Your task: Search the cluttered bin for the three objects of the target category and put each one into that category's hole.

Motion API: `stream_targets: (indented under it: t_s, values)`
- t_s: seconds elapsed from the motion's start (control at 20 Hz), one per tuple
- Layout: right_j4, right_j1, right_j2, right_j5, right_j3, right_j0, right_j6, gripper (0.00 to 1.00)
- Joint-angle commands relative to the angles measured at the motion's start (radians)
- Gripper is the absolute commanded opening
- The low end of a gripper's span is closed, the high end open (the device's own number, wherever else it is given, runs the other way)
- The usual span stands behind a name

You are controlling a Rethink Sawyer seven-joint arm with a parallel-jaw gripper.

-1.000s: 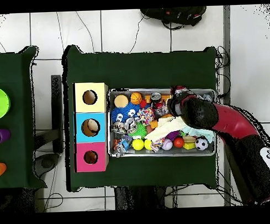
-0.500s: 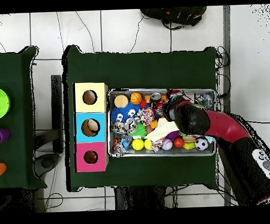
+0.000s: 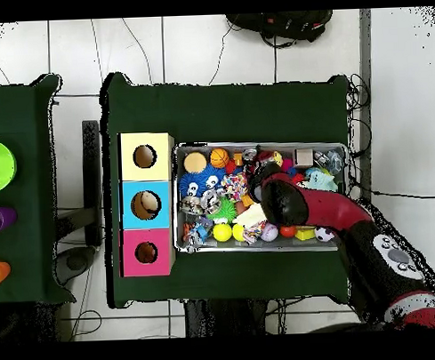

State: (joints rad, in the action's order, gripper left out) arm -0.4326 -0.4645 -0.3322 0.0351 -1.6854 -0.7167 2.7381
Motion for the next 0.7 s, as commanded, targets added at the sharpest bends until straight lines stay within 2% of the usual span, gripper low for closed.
stream_targets:
  t_s: [0.05, 0.35, 0.55, 0.7]
  values:
    - [-0.078, 0.110, 0.090, -0.099, -0.015, 0.045, 0.009, 1.00]
    - [-0.126, 0.110, 0.099, -0.201, -0.085, 0.036, 0.012, 1.00]
    - [-0.145, 0.053, 0.062, -0.178, -0.160, -0.012, 0.005, 1.00]
    - [-0.138, 0.016, 0.012, -0.131, -0.187, -0.054, -0.003, 1.00]
